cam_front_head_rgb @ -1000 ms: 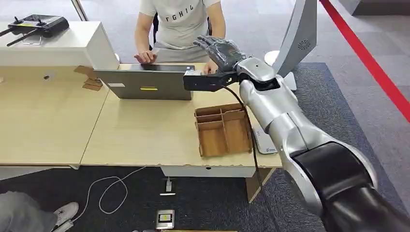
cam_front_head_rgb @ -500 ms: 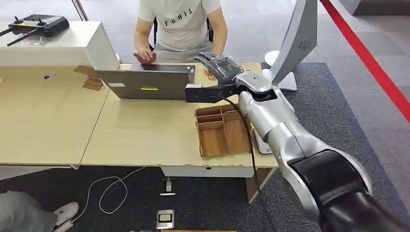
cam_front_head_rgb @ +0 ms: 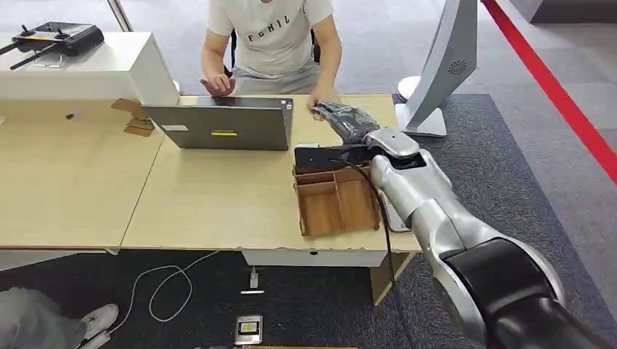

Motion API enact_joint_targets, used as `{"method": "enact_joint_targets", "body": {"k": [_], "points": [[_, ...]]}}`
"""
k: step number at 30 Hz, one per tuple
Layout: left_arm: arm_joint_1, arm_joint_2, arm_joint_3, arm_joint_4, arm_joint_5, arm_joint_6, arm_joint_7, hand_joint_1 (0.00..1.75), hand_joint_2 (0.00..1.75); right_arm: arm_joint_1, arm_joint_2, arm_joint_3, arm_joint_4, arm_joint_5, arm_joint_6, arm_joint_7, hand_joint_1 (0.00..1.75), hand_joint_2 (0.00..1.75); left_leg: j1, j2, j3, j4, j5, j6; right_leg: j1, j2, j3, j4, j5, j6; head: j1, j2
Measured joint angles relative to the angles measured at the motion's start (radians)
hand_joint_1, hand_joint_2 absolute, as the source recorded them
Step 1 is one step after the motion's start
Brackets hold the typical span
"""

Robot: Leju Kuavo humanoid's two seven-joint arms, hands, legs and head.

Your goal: Pass the card to the sensor for recognition and then transmit it.

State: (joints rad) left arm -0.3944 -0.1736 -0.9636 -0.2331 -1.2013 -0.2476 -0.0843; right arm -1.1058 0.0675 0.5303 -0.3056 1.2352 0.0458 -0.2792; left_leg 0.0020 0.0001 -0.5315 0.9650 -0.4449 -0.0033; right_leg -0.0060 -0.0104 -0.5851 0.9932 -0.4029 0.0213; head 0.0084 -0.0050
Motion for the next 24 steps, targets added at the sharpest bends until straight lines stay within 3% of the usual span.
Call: {"method": "enact_joint_targets", "body": {"k": [24], "points": [[0.0, 0.0, 0.0, 0.0, -0.001, -0.001, -0.009, 0.0, 0.0, 0.041, -0.01, 0.001, 0.0, -0.007, 0.002, -0.006, 0.0, 1.75, 0.0, 0.0, 0.0, 0.0, 0.0, 0.0, 0.0, 0.0, 0.0, 0.0, 0.0, 0.0, 0.0, 0.0]]}}
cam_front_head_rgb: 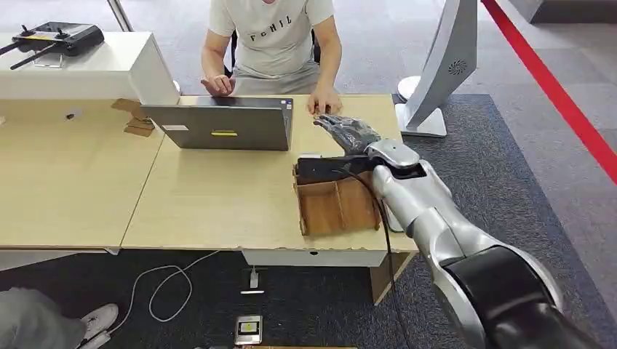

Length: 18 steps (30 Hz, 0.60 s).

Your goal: Pass the card to the sensor for recognition and then transmit it.

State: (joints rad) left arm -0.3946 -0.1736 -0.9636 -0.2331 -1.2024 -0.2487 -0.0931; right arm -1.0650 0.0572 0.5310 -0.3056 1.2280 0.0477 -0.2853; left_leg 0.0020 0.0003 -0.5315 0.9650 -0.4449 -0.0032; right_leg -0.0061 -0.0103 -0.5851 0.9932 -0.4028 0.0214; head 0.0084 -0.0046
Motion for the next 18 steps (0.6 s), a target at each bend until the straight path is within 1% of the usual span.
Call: {"method": "enact_joint_targets", "body": {"k": [11, 18], "points": [[0.0, 0.0, 0.0, 0.0, 0.001, 0.0, 0.005, 0.0, 0.0, 0.016, -0.003, 0.0, 0.001, -0.006, 0.01, 0.001, 0.0, 1.75, 0.0, 0.0, 0.0, 0.0, 0.0, 0.0, 0.0, 0.0, 0.0, 0.0, 0.0, 0.0, 0.0, 0.0], [0.0, 0.0, 0.0, -0.001, -0.001, 0.0, 0.005, 0.0, 0.0, 0.027, -0.009, 0.0, 0.001, -0.01, 0.007, 0.018, 0.0, 1.75, 0.0, 0.0, 0.0, 0.0, 0.0, 0.0, 0.0, 0.0, 0.0, 0.0, 0.0, 0.0, 0.0, 0.0]]}}
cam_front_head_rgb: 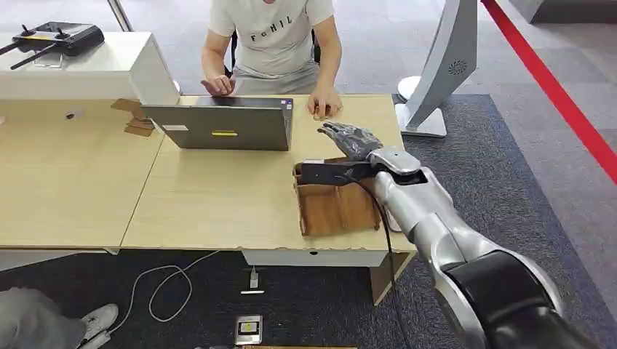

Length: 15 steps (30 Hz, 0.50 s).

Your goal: Pass the card to the sensor for recognition and then transmit it.

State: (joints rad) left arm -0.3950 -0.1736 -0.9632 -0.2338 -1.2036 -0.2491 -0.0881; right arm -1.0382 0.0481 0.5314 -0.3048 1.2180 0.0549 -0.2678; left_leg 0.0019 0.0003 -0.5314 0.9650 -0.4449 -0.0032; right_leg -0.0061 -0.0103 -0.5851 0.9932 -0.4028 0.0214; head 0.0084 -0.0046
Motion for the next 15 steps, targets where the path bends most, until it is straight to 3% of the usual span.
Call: {"method": "enact_joint_targets", "body": {"k": [15], "points": [[-0.001, -0.003, 0.0, -0.001, -0.015, -0.001, 0.0, 0.0, 0.0, 0.013, -0.036, 0.0, 0.0, 0.0, -0.001, 0.037, 0.0, 1.75, 0.0, 0.0, 0.0, 0.0, 0.0, 0.0, 0.0, 0.0, 0.0, 0.0, 0.0, 0.0, 0.0, 0.0]]}}
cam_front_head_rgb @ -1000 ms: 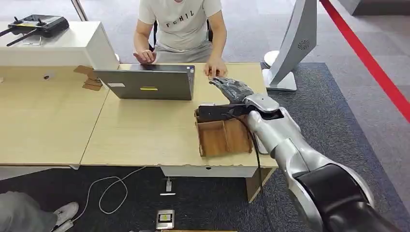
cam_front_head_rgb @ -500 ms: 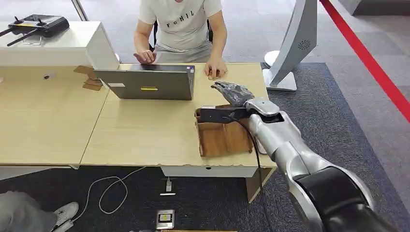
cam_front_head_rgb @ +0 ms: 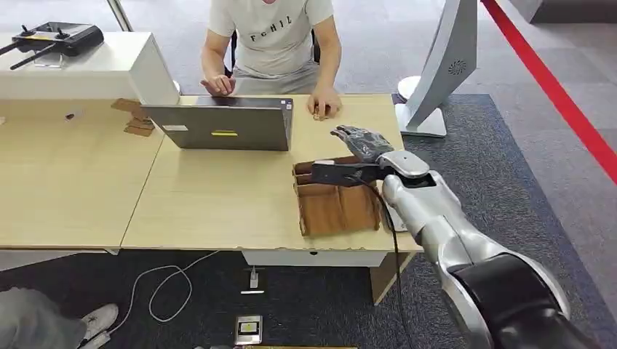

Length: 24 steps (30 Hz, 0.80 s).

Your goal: Pass the card to the sensor for recognition and then transmit it.

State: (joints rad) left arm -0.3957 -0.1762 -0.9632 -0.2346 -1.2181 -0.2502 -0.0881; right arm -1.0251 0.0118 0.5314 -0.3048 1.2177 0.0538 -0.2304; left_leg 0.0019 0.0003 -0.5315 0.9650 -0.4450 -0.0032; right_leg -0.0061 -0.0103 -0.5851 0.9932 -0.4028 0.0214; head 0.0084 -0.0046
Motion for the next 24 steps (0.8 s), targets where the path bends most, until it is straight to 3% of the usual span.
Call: {"method": "enact_joint_targets", "body": {"k": [11, 24], "points": [[0.0, -0.001, 0.0, 0.0, -0.003, 0.002, 0.0, 0.0, 0.0, 0.003, -0.022, 0.0, 0.0, -0.009, -0.007, 0.002, 0.0, 1.75, 0.0, 0.0, 0.0, 0.0, 0.0, 0.0, 0.0, 0.0, 0.0, 0.0, 0.0, 0.0, 0.0, 0.0], [0.0, -0.003, 0.0, 0.0, -0.003, 0.008, 0.006, 0.0, 0.0, 0.019, -0.014, 0.0, 0.0, -0.008, -0.017, -0.023, 0.0, 1.75, 0.0, 0.0, 0.0, 0.0, 0.0, 0.0, 0.0, 0.0, 0.0, 0.0, 0.0, 0.0, 0.0, 0.0]]}}
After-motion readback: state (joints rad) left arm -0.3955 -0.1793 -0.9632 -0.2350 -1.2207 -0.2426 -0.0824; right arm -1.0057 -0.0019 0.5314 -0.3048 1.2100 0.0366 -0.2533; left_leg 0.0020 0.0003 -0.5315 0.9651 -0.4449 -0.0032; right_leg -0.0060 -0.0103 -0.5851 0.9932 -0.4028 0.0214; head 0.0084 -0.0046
